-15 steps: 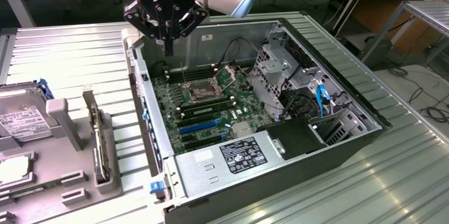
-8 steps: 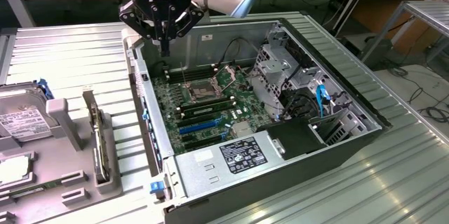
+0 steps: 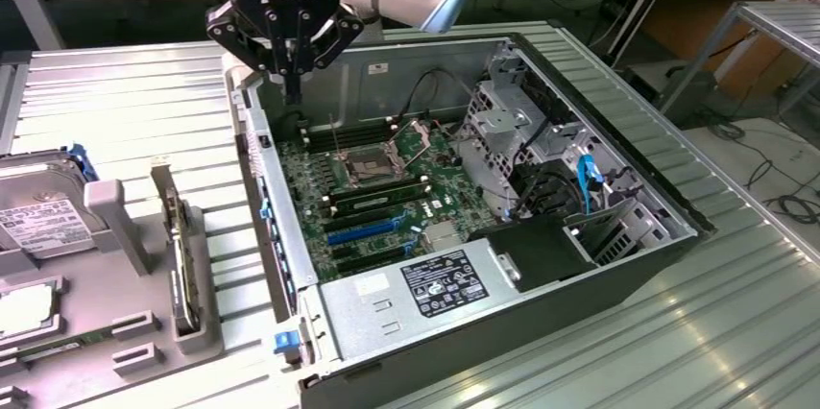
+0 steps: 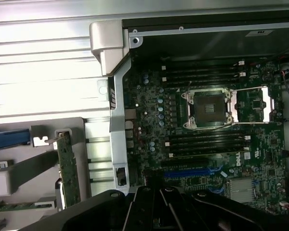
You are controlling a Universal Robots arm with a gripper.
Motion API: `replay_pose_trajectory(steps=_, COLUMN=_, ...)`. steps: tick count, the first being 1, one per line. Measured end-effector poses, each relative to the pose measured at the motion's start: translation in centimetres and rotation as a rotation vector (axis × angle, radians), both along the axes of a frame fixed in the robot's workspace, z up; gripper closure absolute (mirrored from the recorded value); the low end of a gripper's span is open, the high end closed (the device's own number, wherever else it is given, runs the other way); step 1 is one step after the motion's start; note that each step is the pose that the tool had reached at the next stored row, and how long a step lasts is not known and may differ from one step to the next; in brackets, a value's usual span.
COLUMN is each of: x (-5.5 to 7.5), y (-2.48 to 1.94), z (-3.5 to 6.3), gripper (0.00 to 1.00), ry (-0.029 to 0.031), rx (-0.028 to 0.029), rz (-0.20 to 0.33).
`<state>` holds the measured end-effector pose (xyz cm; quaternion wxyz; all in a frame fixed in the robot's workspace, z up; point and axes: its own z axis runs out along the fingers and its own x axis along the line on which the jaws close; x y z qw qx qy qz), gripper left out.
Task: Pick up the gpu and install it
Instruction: 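Reach for the gpu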
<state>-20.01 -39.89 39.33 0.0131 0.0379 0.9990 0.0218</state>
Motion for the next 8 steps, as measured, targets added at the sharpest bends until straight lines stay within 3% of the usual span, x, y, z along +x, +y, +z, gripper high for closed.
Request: replay_pose_trajectory(steps=8, x=-0.70, y=0.00, z=0.00, gripper=0.89, ry=0.0000, rx=0.0000, rz=0.000)
